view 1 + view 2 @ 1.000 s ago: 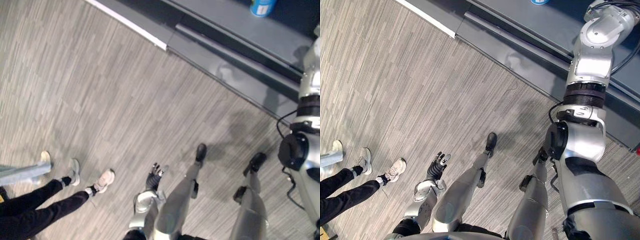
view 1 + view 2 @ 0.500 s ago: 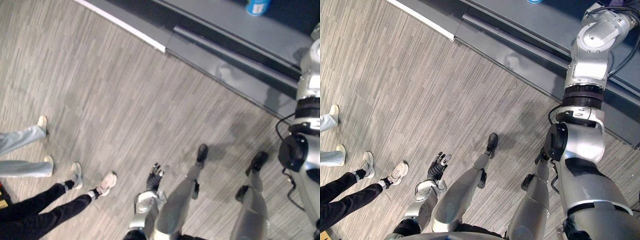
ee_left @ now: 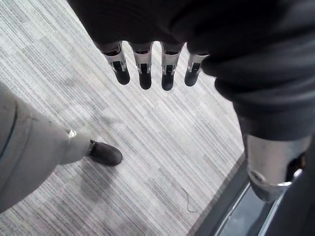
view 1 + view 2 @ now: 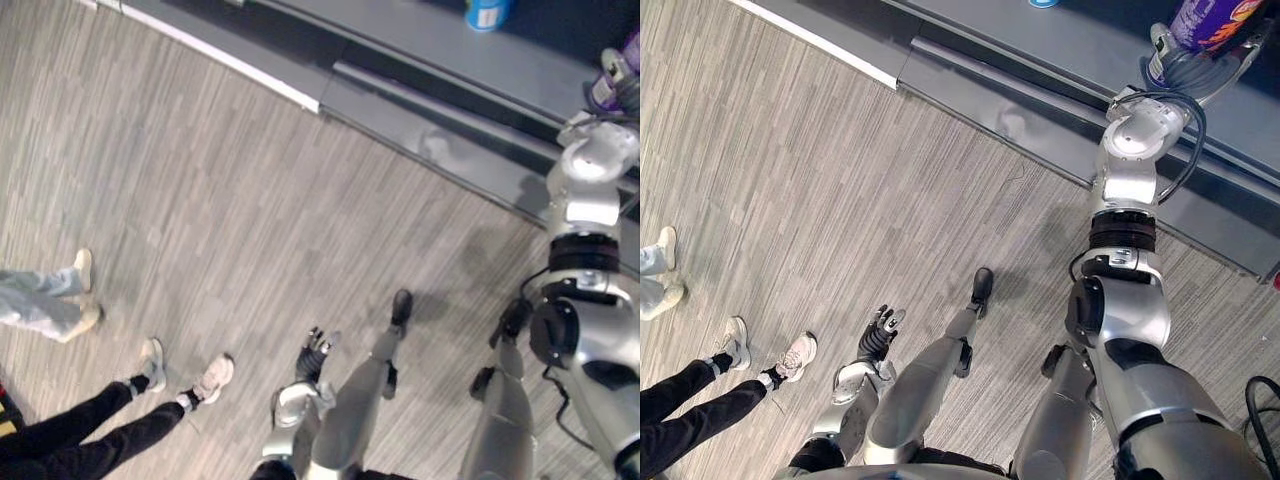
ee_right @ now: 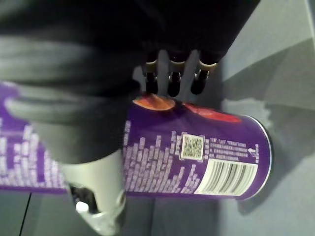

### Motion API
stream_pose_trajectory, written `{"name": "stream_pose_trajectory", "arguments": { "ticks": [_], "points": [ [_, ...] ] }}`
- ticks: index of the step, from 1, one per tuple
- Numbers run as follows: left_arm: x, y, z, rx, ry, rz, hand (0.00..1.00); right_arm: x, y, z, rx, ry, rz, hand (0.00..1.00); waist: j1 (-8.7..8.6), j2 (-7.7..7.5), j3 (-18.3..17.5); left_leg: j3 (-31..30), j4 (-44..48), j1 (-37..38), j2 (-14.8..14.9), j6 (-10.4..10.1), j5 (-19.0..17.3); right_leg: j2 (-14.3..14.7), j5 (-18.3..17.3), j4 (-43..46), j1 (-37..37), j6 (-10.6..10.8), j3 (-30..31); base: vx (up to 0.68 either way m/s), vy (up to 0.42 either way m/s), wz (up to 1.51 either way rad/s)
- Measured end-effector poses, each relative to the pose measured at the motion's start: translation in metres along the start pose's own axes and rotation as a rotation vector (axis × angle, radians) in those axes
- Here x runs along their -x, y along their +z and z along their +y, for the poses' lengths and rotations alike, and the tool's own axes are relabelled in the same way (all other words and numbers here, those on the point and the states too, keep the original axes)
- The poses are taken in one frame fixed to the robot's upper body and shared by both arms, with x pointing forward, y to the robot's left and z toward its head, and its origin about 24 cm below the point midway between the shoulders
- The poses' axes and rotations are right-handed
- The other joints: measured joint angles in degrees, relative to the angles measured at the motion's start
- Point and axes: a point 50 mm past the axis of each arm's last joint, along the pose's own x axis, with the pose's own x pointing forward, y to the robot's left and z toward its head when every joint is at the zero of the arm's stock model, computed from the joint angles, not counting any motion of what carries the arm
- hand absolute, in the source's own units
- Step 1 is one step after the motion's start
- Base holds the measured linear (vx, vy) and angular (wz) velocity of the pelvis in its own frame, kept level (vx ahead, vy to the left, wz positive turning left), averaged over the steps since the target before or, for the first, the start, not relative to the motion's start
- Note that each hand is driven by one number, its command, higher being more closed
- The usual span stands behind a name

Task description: Put the gum and the chips on the shelf.

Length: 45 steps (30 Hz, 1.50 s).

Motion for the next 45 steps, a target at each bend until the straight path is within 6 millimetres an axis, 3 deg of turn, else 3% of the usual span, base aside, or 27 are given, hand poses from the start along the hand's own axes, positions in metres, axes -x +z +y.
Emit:
{"name": "stream_pose_trajectory", "arguments": {
  "ticks": [8, 15, 22, 25, 27, 29, 30, 32, 36, 39, 45],
  "points": [
    [0.001, -0.007, 0.003, -0.01, 0.015, 0.029, 0.0, 0.018, -0.028, -0.002, 0.044, 0.048, 0.067, 0.0, -1.22, 0.0, 0.0, 0.39, -0.03, 1.38, 0.61, -0.05, -0.07, 0.75, 0.27, -0.19, 1.46, -0.36, -0.05, 0.0, -0.057, -0.02],
    [0.001, -0.008, 0.008, -0.002, 0.03, 0.034, 0.0, 0.041, -0.08, -0.024, 0.14, 0.11, 0.181, 0.0, -1.75, -0.02, 0.01, 0.82, -0.05, 5.51, 2.0, -0.6, -0.91, 2.1, 0.44, -1.87, 6.19, -0.56, -0.1, 0.0, -0.066, -0.08],
    [0.009, -0.029, 0.036, -0.045, 0.11, 0.125, 0.0, 0.086, -0.137, -0.051, 0.278, 0.244, 0.312, 0.0, -4.81, -1.74, 0.8, 1.24, 0.31, 10.88, 3.93, -0.17, -2.62, 4.08, -0.86, -1.89, 11.43, -1.24, -0.04, 0.03, -0.071, -0.09],
    [0.012, -0.033, 0.055, -0.078, 0.163, 0.15, 0.0, 0.122, -0.17, -0.079, 0.356, 0.276, 0.44, 0.0, -5.1, -3.87, 0.83, 1.65, 3.95, 12.07, 5.13, -0.21, -5.2, 5.36, -1.6, -2.04, 14.19, -1.66, 0.05, 0.04, -0.069, -0.11],
    [0.017, -0.041, 0.072, -0.088, 0.216, 0.196, 0.0, 0.159, -0.193, -0.101, 0.407, 0.312, 0.555, 0.0, -6.27, -5.79, -0.14, 1.89, 5.24, 13.5, 5.99, -0.61, -6.64, 6.27, -2.24, -2.23, 16.22, -1.93, 0.0, 0.05, -0.059, -0.11],
    [0.022, -0.046, 0.081, -0.112, 0.242, 0.227, 0.0, 0.178, -0.202, -0.114, 0.432, 0.329, 0.611, 0.0, -6.78, -7.18, -1.33, 2.64, 5.55, 14.32, 6.47, -0.81, -7.35, 6.83, -2.27, -2.96, 17.14, -1.94, 0.39, 0.06, -0.045, -0.18],
    [0.025, -0.051, 0.088, -0.129, 0.262, 0.259, 0.0, 0.194, -0.21, -0.13, 0.468, 0.343, 0.66, 0.0, -7.66, -8.32, -2.73, 2.8, 5.41, 15.4, 6.8, -0.83, -7.79, 7.28, -2.28, -3.89, 18.47, -1.94, 0.41, 0.07, -0.033, -0.15],
    [0.03, -0.057, 0.095, -0.139, 0.288, 0.291, 0.0, 0.216, -0.218, -0.153, 0.515, 0.362, 0.724, 0.0, -7.78, -9.69, -5.4, 3.5, 5.27, 16.47, 7.25, -0.97, -8.56, 7.9, -2.27, -4.96, 19.59, -1.94, 0.84, 0.08, -0.025, -0.17],
    [0.041, -0.069, 0.107, -0.161, 0.323, 0.357, 0.0, 0.254, -0.224, -0.194, 0.575, 0.389, 0.837, 0.0, -8.88, -11.68, -10.7, 4.9, 2.37, 19.41, 8.16, -1.08, -9.05, 9.08, -2.34, -7.14, 21.95, -2.01, 1.64, 0.1, -0.023, -0.19],
    [0.05, -0.079, 0.113, -0.167, 0.349, 0.404, 0.0, 0.277, -0.226, -0.218, 0.61, 0.41, 0.916, 0.0, -9.65, -12.2, -12.71, 6.26, 0.48, 23.39, 8.69, -1.42, -9.17, 9.76, -2.85, -7.96, 24.66, -1.95, 2.37, 0.13, -0.017, -0.18],
    [0.064, -0.091, 0.124, -0.135, 0.402, 0.461, 0.0, 0.316, -0.224, -0.251, 0.643, 0.446, 1.063, 0.0, -10.84, -13.85, -16.68, 8.38, 0.15, 27.72, 9.34, -1.65, -10.79, 10.46, -3.77, -7.95, 27.74, -1.81, 3.61, 0.1, -0.002, -0.18]
  ]
}}
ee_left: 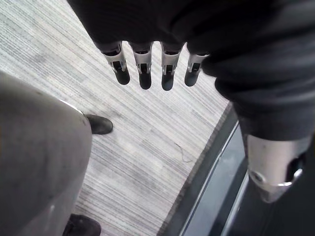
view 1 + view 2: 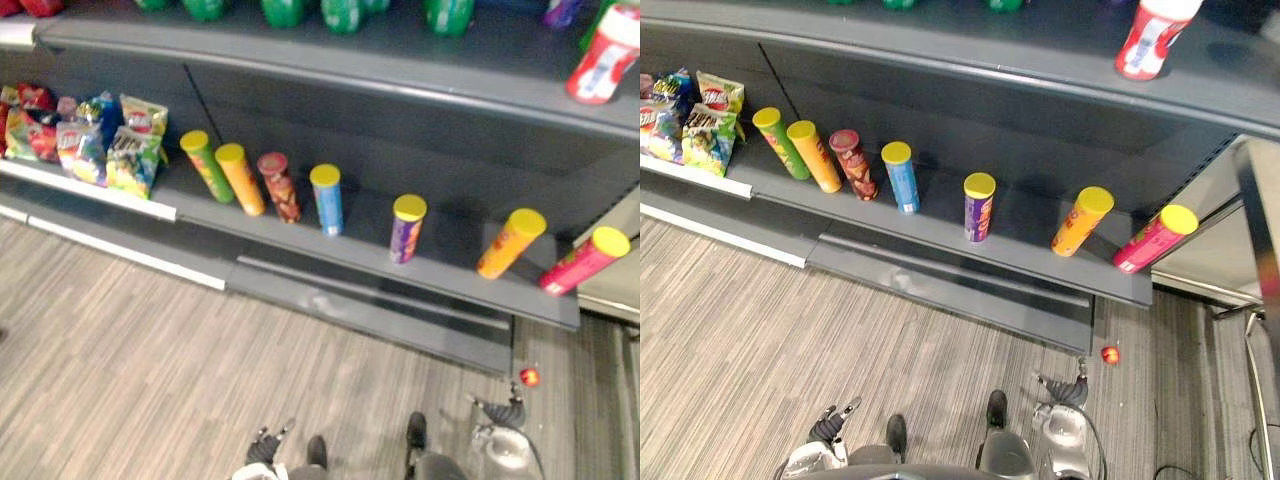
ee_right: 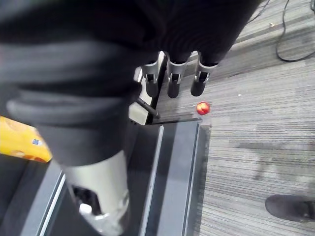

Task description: Put the gum and the chips on the shelf.

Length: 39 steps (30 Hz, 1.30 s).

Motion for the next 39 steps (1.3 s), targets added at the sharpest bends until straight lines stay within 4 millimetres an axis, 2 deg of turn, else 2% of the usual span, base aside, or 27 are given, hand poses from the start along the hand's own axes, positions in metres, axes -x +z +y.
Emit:
{"name": "stream_pose_trajectory", "arguments": {
  "ticks": [3, 4, 7, 10, 14, 22, 39],
  "points": [
    [0.0, -0.003, 0.003, 0.005, 0.01, 0.011, 0.0, 0.007, -0.024, -0.001, 0.035, 0.045, 0.082, 0.0, -0.03, -0.75, -0.81, 1.8, 0.16, 2.41, -0.06, -0.04, -1.08, 0.06, -0.19, 0.0, 1.47, 0.15, 1.52, 0.05, 0.019, -0.26],
    [0.001, -0.005, 0.005, 0.013, 0.013, 0.017, 0.0, 0.013, -0.039, -0.004, 0.049, 0.072, 0.135, 0.0, -0.04, -0.88, -1.52, 2.15, 0.37, 2.69, -0.15, 0.07, -1.47, 0.02, -0.33, 0.0, 1.67, 0.31, 1.88, 0.03, 0.018, -0.13],
    [0.002, -0.009, 0.007, 0.032, 0.013, 0.034, 0.0, 0.022, -0.067, -0.017, 0.028, 0.087, 0.252, 0.0, -0.29, -1.11, -2.15, 2.09, 0.35, 3.88, -0.36, 0.18, -1.75, -0.2, -0.7, 0.0, 2.95, 0.55, 1.73, 0.01, 0.01, 0.0],
    [0.003, -0.015, 0.012, 0.083, 0.014, 0.057, 0.0, 0.046, -0.113, -0.035, -0.03, 0.073, 0.476, 0.0, -0.19, -1.39, -3.0, 1.67, 0.25, 5.39, -0.36, 0.18, -1.94, -0.27, -1.13, 0.0, 4.66, 0.61, 1.13, -0.01, 0.001, 0.07],
    [0.005, -0.023, 0.014, 0.114, 0.021, 0.083, 0.0, 0.064, -0.136, -0.043, -0.112, 0.049, 0.598, 0.0, -0.47, -1.3, -3.55, 1.68, 0.16, 5.95, -0.64, 0.3, -1.87, -0.51, -1.39, -0.02, 5.21, 0.81, 1.14, -0.04, -0.002, 0.0],
    [0.006, -0.03, 0.013, 0.137, 0.029, 0.113, 0.0, 0.073, -0.148, -0.045, -0.269, -0.028, 0.699, 0.0, -0.39, -0.73, -4.99, 1.64, -0.47, 5.92, -0.56, 0.51, -2.19, -0.44, -1.63, -0.06, 5.15, 0.48, 0.93, -0.04, -0.006, 0.01],
    [0.005, -0.028, 0.011, 0.058, 0.008, 0.118, 0.0, 0.07, -0.146, -0.042, -0.265, -0.016, 0.699, 0.0, -0.48, -0.83, -5.49, 0.58, -0.16, 6.4, -0.62, 0.4, -1.83, -0.69, -1.83, -0.1, 6.27, 0.99, -0.4, 0.0, 0.0, 0.03]
  ]
}}
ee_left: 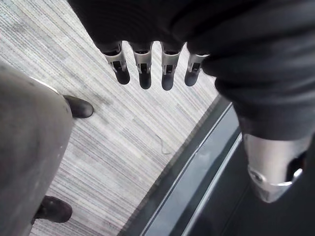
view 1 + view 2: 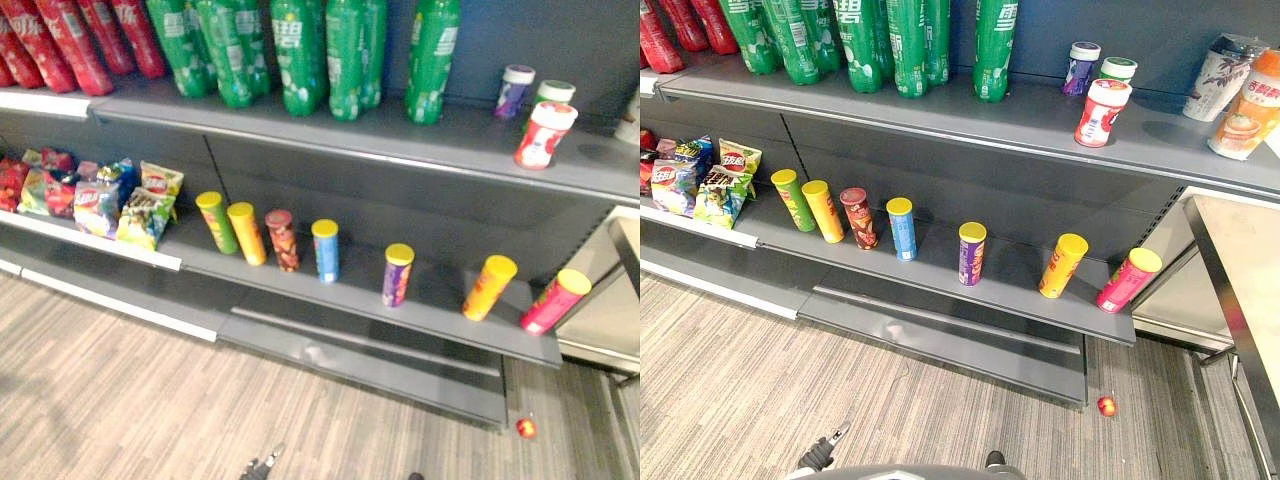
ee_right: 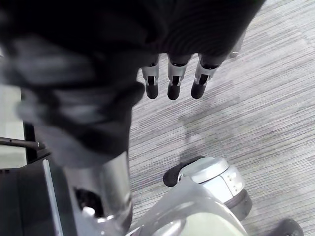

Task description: Put the gum and the chips on the shelf.

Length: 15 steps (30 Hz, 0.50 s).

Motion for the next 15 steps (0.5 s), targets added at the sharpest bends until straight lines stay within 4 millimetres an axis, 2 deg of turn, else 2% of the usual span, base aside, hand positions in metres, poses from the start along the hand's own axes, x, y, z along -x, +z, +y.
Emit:
{"name": "stream_pose_trajectory", "arguments": {
  "ticks": [10, 15],
  "points": [
    [-0.0001, 0.0007, -0.0009, -0.005, 0.007, -0.006, 0.0, -0.0008, 0.0049, 0.0032, 0.031, 0.013, -0.015, 0.0, 0.06, 0.41, 0.29, 1.71, -0.24, -0.18, 0.8, -0.66, -0.59, 1.0, -0.25, -0.28, -1.14, -0.32, 1.74, -0.03, -0.009, -0.08],
    [0.0001, -0.0023, -0.0007, -0.005, 0.013, 0.009, 0.0, -0.0011, 0.0068, 0.0044, 0.001, 0.015, -0.017, 0.0, -1.14, 0.64, 0.31, 2.05, 0.04, 0.06, 1.39, -0.87, -0.72, 1.57, -0.19, -0.06, -1.06, -0.43, 1.87, 0.01, -0.003, -0.04]
  ]
}}
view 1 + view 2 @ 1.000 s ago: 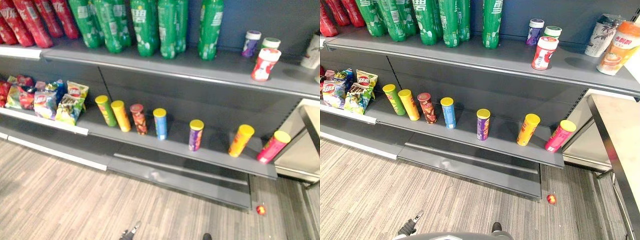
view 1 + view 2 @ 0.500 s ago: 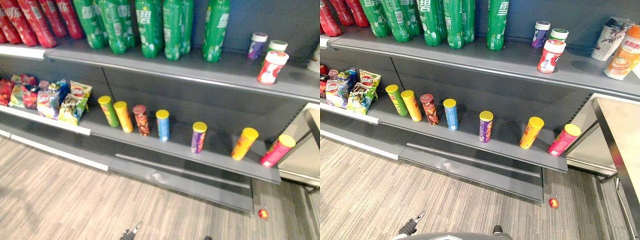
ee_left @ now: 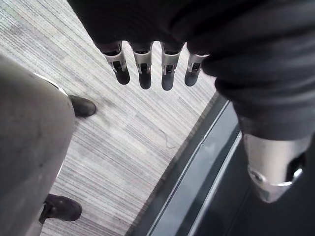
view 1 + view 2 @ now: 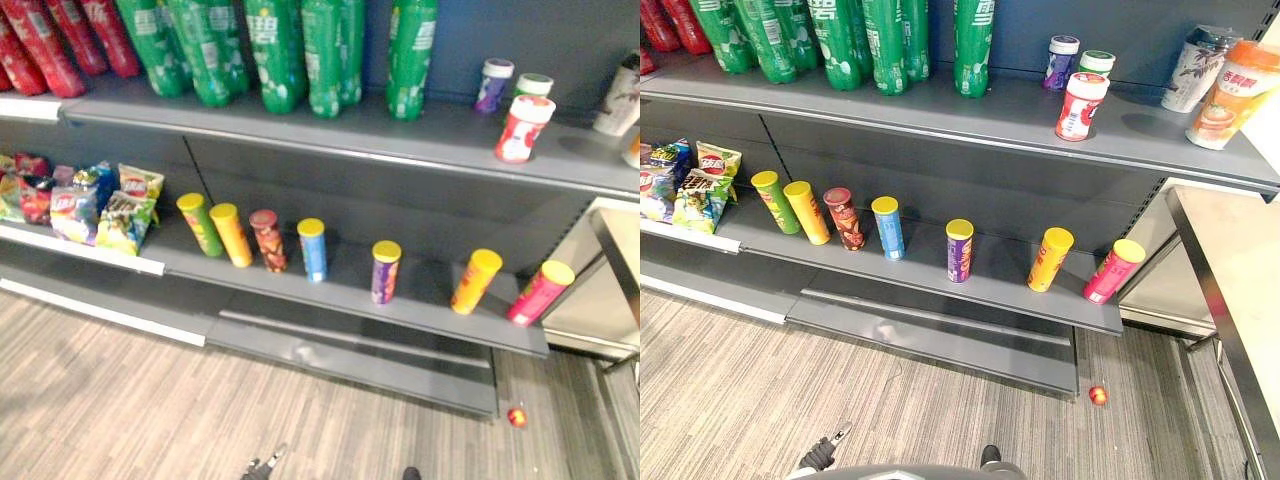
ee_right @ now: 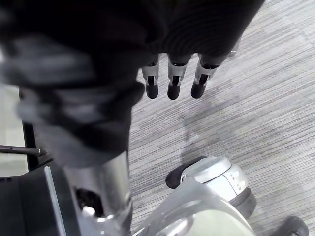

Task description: Put the gum and the chips on the shelf.

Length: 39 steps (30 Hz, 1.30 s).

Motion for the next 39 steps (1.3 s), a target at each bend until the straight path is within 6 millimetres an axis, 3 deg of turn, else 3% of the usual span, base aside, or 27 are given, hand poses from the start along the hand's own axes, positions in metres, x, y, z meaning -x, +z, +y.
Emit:
{"name": "stream_pose_trajectory", "arguments": {
  "ticks": [39],
  "points": [
    [-0.0006, 0.0042, -0.0074, -0.062, -0.033, -0.014, 0.0, -0.0007, 0.0036, 0.0001, 0.003, 0.006, -0.009, 0.0, 0.04, 0.66, 1.08, 1.77, 2.35, 0.97, 0.72, -0.15, -2.03, 0.75, -0.18, -0.01, 1.01, -0.28, 1.51, 0.0, 0.003, -0.02]
  ]
}}
